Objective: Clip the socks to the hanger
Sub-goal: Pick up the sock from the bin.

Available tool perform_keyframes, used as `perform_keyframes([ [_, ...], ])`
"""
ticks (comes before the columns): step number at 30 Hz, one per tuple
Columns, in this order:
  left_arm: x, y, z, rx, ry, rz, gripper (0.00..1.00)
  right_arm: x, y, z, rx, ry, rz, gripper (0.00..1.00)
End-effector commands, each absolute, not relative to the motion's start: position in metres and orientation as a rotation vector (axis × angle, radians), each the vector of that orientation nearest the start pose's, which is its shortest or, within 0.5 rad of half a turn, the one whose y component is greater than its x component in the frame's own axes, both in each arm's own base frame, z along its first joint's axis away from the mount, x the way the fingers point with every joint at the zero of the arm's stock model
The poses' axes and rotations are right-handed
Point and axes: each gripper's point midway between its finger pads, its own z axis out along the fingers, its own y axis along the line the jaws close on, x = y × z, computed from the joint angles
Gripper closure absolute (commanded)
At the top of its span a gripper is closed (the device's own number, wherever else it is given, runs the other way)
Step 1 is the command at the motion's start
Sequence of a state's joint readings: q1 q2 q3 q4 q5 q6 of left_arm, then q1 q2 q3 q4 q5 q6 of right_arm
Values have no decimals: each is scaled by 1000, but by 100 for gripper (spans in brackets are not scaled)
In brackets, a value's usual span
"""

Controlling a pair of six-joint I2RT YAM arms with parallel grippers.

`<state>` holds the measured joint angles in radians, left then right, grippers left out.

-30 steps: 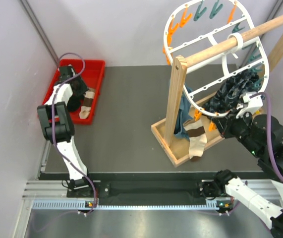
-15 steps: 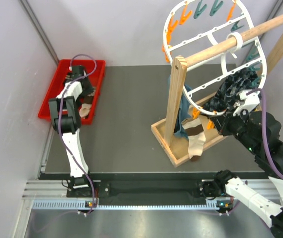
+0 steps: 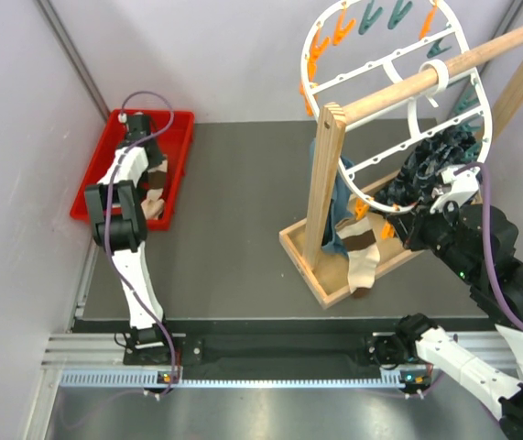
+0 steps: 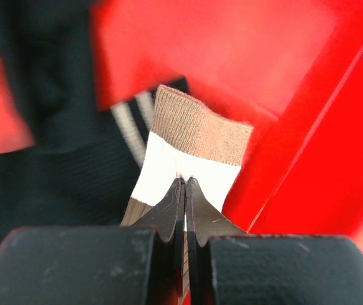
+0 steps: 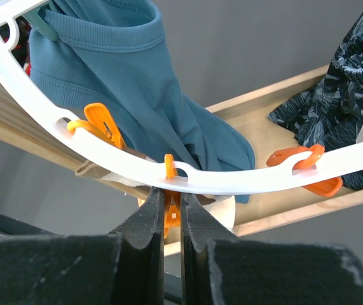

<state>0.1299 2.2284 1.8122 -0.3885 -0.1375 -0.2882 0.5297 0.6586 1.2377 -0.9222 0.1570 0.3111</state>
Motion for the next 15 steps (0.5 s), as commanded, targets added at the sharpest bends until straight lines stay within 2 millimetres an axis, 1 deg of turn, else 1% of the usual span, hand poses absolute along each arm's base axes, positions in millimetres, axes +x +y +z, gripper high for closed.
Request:
perform_keyframes([
  [1, 567, 103, 196, -568, 2039, 139, 100, 180, 99, 329, -153, 1979, 445, 100],
  [3, 564, 99, 221, -588, 1991, 98, 100, 181, 100, 329, -152, 1977, 446, 100],
  [4, 559, 96, 245, -589, 1948, 71, 100, 181, 101, 328, -158, 1977, 448, 100],
  [5, 557, 92, 257, -601, 1923, 27, 100, 181, 101, 327, -156, 1979, 450, 100],
  [6, 549, 88, 277, -602, 1888, 3, 100, 181, 102, 327, -159, 1979, 452, 100],
  [8, 541, 82, 295, -619, 1850, -47, 100, 182, 102, 327, -161, 1978, 451, 100],
  [9, 531, 79, 314, -617, 1815, -68, 100, 182, 102, 327, -162, 1978, 453, 100],
  [11, 520, 70, 335, -621, 1769, -133, 100, 183, 102, 325, -162, 1978, 446, 100],
  [12, 505, 56, 350, -584, 1746, -205, 100, 183, 101, 325, -161, 1978, 442, 100],
  [13, 502, 49, 366, -572, 1686, -266, 100, 183, 101, 324, -161, 1979, 439, 100],
  [14, 493, 30, 357, -525, 1714, -365, 100, 183, 101, 323, -160, 1979, 440, 100],
  [15, 474, 18, 384, -483, 1650, -429, 100, 184, 102, 323, -161, 1978, 444, 100],
])
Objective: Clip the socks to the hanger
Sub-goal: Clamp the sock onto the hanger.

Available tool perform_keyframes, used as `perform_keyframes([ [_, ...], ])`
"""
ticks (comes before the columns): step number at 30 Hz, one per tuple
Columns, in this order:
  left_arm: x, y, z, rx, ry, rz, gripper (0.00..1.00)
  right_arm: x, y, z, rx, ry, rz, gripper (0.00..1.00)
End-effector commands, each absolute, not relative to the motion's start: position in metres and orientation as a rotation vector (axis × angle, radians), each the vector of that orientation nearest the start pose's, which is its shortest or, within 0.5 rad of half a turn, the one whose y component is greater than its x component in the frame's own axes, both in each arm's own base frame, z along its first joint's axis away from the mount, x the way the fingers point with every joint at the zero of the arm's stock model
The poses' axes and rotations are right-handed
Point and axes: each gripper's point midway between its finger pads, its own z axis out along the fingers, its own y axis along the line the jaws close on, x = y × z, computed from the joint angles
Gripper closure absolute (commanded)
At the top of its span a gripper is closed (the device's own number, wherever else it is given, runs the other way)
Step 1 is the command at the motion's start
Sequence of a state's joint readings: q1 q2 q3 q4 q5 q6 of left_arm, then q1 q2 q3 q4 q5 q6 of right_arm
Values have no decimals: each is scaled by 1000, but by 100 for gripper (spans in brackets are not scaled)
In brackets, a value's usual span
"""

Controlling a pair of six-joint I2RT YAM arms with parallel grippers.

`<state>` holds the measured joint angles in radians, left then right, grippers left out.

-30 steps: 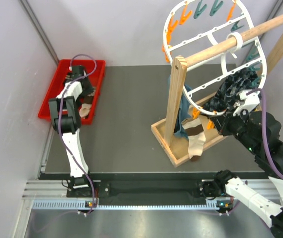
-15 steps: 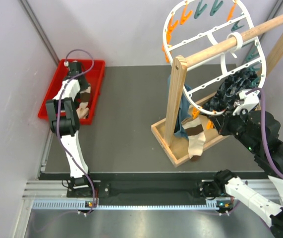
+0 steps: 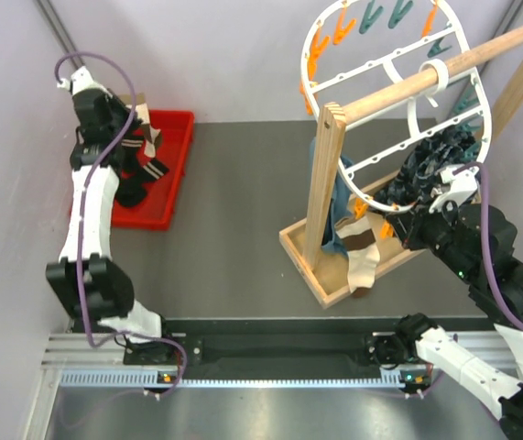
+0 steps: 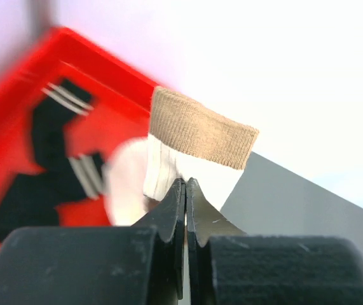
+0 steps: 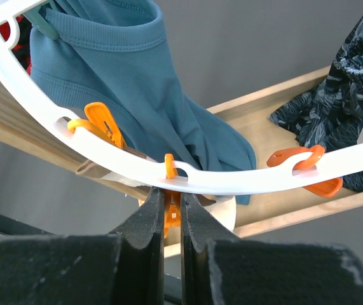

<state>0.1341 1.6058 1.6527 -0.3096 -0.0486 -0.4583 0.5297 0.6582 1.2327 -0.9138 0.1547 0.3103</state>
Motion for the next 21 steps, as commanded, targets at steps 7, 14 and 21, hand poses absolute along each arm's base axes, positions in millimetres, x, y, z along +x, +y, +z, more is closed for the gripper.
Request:
perform_keyframes([
  [7, 368, -120, 429, -117, 1487, -901, 100, 184, 116, 329, -190, 1967, 520, 100],
  [14, 264, -205, 414, 94, 1444, -1172, 100, 181, 117, 336, -205, 1955, 535, 100],
  [21, 165, -306, 361, 453, 1522, -1451, 100, 177, 119, 342, -222, 1941, 559, 100],
])
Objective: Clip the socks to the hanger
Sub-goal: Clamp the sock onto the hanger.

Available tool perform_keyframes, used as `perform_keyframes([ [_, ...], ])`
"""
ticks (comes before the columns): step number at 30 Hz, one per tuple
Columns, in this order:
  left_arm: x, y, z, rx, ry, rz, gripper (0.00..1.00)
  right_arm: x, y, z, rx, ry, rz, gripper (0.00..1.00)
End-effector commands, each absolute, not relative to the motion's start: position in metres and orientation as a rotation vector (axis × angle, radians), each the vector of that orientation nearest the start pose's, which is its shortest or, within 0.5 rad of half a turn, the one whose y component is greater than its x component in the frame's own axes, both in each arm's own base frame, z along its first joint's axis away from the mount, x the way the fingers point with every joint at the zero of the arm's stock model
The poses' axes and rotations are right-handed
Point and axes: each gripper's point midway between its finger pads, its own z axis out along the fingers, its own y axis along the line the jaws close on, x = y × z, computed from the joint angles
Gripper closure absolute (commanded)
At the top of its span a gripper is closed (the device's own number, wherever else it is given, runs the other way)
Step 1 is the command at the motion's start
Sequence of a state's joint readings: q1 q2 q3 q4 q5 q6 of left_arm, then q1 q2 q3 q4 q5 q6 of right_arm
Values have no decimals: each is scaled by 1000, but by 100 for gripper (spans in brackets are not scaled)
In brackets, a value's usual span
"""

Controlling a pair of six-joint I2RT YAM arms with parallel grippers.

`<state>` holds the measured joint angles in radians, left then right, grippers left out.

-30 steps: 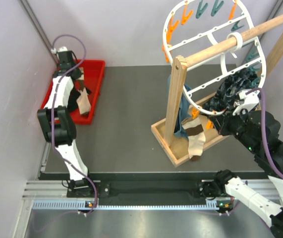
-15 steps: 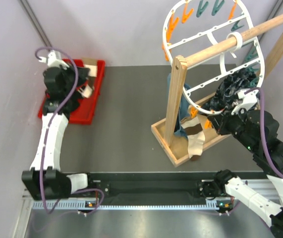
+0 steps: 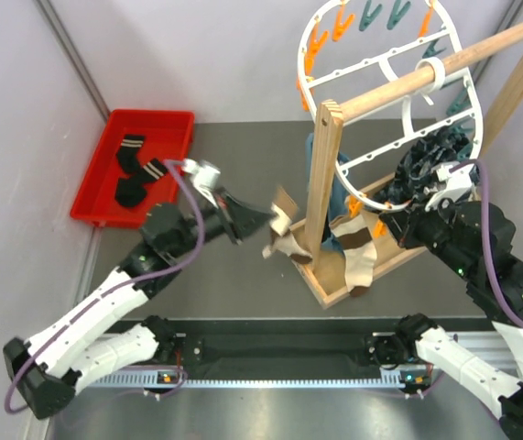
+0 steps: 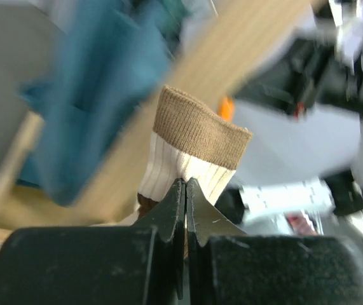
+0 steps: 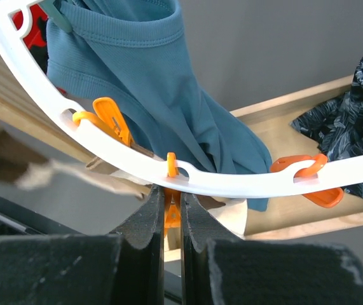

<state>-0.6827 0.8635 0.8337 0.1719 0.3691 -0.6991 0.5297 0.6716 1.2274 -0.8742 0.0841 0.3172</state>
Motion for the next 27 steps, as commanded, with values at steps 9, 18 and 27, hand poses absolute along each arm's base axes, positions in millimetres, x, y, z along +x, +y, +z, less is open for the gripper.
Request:
perform_keyframes([
  [9, 121, -384, 327, 651, 1496, -1529, 100, 166, 128, 359, -241, 1913, 650, 100],
  [18, 130, -420, 327, 683, 1476, -1506, 100, 153, 139, 372, -274, 1892, 761, 100],
  [27, 132, -423, 336, 657, 1443, -1527, 100, 149, 141, 370, -279, 1894, 783, 100],
])
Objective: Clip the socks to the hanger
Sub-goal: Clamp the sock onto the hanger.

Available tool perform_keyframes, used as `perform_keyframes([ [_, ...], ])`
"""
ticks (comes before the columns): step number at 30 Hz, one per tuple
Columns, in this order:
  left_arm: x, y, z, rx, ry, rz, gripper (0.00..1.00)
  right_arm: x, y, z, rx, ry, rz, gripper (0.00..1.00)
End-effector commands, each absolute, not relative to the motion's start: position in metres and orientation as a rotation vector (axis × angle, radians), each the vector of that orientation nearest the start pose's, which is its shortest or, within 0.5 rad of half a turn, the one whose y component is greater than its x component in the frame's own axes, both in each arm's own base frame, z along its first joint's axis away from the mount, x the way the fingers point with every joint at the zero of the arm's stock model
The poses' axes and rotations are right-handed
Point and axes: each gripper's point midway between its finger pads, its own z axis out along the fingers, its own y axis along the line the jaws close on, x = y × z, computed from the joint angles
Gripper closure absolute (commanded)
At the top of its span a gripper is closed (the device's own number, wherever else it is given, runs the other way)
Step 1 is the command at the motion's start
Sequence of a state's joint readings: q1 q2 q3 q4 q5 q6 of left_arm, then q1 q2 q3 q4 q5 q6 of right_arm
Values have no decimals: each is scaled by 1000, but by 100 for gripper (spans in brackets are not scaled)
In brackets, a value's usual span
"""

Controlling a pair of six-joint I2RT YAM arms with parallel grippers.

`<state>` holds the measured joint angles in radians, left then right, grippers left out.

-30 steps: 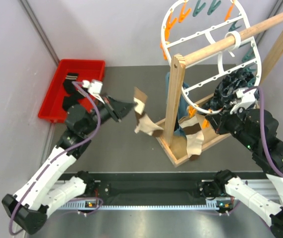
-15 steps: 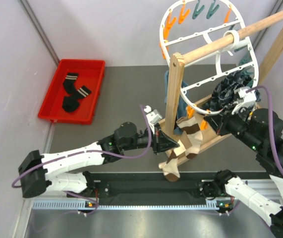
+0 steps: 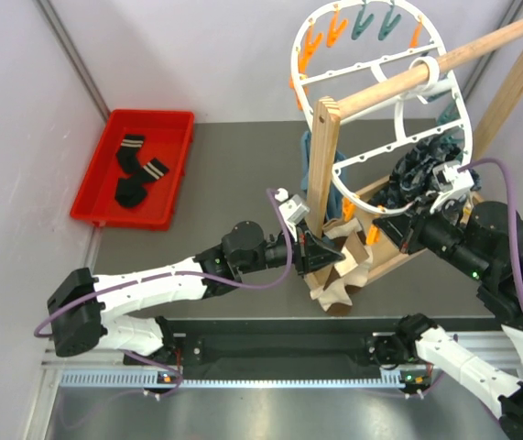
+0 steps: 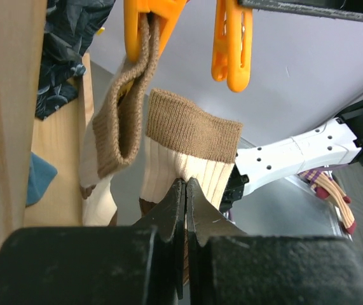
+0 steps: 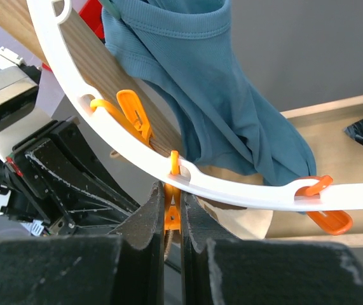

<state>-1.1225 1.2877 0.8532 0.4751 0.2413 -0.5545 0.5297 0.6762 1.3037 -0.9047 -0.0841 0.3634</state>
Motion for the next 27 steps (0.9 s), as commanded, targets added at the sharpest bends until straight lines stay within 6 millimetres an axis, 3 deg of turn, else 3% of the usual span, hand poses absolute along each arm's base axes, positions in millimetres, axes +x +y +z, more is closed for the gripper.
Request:
perform_keyframes([
  [1, 132, -424, 336, 656, 1441, -1531, 100, 149, 141, 371, -280, 1892, 788, 100],
  [27, 129, -426, 365, 618, 1335, -1565, 100, 145, 142, 365, -271, 1902, 811, 100],
])
